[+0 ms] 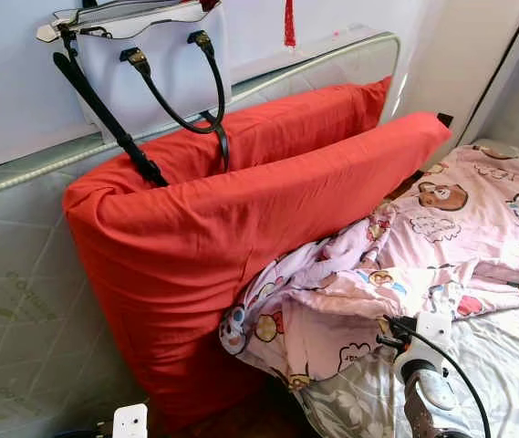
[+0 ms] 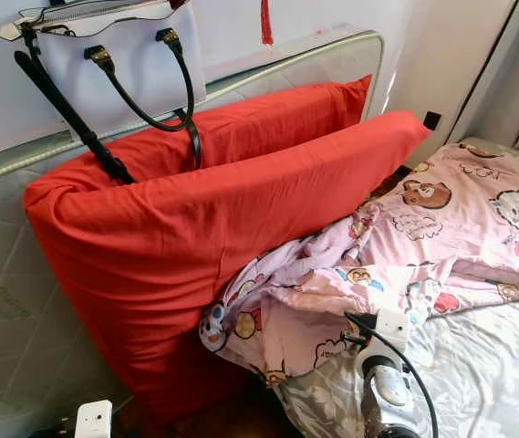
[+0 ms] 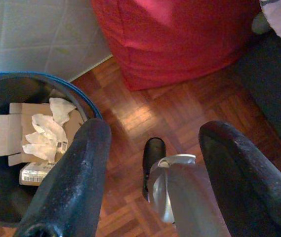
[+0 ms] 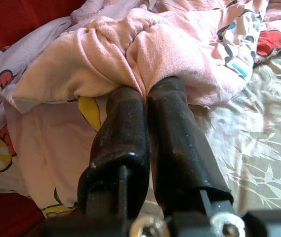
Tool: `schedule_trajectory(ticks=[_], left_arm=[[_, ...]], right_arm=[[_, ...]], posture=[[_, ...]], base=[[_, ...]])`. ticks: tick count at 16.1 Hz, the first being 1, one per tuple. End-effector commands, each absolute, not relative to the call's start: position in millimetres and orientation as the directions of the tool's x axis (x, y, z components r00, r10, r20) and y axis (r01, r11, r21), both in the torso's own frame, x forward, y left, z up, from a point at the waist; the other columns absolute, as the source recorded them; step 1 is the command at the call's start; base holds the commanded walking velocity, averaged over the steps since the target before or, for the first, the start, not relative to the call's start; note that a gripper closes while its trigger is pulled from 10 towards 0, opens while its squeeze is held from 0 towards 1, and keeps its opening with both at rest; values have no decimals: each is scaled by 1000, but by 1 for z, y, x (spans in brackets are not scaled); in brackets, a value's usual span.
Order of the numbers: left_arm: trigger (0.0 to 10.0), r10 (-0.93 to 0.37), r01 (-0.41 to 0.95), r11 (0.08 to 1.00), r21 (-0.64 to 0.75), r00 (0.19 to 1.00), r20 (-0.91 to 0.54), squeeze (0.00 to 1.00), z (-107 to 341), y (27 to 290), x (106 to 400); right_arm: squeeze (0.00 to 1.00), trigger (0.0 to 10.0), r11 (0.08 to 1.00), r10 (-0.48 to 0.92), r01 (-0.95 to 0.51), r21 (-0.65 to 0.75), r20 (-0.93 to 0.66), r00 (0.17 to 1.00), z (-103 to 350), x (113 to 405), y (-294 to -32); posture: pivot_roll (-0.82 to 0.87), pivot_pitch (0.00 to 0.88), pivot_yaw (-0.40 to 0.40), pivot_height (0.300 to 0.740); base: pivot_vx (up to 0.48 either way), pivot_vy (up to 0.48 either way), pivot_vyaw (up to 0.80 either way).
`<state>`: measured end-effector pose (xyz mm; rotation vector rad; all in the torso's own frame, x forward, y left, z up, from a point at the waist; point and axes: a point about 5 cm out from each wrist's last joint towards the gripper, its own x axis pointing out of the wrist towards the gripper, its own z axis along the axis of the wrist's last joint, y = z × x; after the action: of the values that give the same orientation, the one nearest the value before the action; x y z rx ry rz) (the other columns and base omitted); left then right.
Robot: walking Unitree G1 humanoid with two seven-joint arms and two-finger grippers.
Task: Clean up the room
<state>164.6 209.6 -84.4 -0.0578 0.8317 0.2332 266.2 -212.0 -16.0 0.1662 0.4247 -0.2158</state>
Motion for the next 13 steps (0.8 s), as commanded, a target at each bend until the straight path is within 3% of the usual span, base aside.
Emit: schedule_trajectory(ticks=[1,13], left_arm=[[10000,181,-221,974,50,627,-757,0,-86,213,161],[10000,184,-224,973,55,610,-771,0,-88,220,155]], right_arm=[[0,10000,962,-184,250,107,-419,889,-17,265,-213],[0,10000,953,-232,289,95,-388,892,-12,268,-215]], posture=[[-31,0,3,740],[-28,0,13,740]], base=[[0,0,0],[0,0,0]])
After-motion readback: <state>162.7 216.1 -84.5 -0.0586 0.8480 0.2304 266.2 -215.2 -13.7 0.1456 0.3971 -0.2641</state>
